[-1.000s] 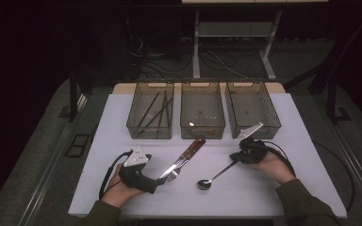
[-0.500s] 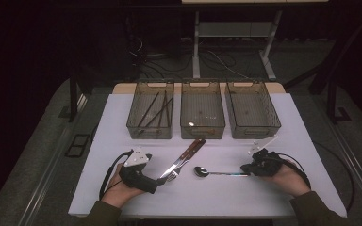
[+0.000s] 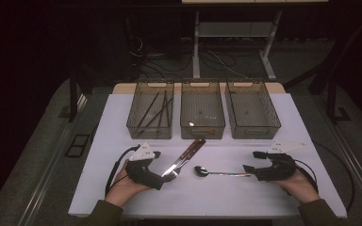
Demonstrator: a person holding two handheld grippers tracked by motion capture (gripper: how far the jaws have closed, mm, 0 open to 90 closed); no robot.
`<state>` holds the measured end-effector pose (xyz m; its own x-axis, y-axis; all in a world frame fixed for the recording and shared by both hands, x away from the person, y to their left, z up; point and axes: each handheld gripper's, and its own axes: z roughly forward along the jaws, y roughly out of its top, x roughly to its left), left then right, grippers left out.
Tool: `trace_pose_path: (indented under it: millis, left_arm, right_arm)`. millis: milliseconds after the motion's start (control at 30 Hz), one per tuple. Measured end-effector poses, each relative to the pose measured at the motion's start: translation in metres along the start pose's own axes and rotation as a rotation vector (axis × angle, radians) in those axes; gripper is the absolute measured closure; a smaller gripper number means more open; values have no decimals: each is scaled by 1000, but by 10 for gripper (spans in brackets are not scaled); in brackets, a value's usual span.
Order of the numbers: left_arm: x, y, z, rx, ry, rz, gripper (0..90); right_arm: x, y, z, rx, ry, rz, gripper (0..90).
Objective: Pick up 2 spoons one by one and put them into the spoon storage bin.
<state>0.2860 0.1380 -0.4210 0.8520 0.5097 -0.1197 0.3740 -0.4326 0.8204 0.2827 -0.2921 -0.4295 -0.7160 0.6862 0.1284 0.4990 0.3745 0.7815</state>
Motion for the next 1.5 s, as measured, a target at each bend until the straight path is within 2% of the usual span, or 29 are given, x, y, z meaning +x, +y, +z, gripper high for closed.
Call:
trace_pose_path:
  millis: [100, 167, 267, 433, 567, 667, 800, 900, 1000, 1067, 1200, 1367, 1500]
  left_arm:
    - [-3, 10, 7, -7, -44, 6, 83]
    - [-6, 16, 13, -2, -63, 26, 114]
    - [-9, 25, 22, 2, -86, 30, 150]
    - [-13, 40, 44, 28, -120, 52, 164]
    - [-14, 52, 62, 45, -136, 66, 173]
    - [-12, 58, 73, 60, -152, 68, 199]
    - [-11, 57, 83, 76, -152, 36, 247]
    - [-13, 54, 88, 113, -147, 40, 274]
    - [-15, 53, 91, 127, -153, 37, 316]
    - [-15, 51, 93, 150, -146, 51, 356]
    - [-14, 48, 98, 184, -148, 44, 412]
    - [-14, 43, 104, 231, -151, 46, 437]
    - [-16, 42, 106, 262, -137, 78, 462]
  right_arm:
    - [-1, -8, -6, -38, -16, 24, 173]
    - [-2, -13, -10, -59, -16, 42, 163]
    - [-2, -21, -14, -77, -21, 66, 138]
    - [2, -29, -13, -69, -52, 38, 137]
    - [5, -26, -11, -98, -46, 38, 137]
    - [6, -25, -8, -96, -44, 28, 137]
    - [6, -25, -6, -91, -49, 31, 137]
    - [6, -25, -5, -92, -49, 34, 137]
    - [6, -24, -6, -93, -48, 32, 137]
    - [6, -25, -6, -95, -48, 33, 137]
    - [5, -24, -6, -100, -51, 37, 137]
    - [4, -25, -7, -99, -56, 39, 137]
    - [3, -25, -7, -98, -58, 38, 138]
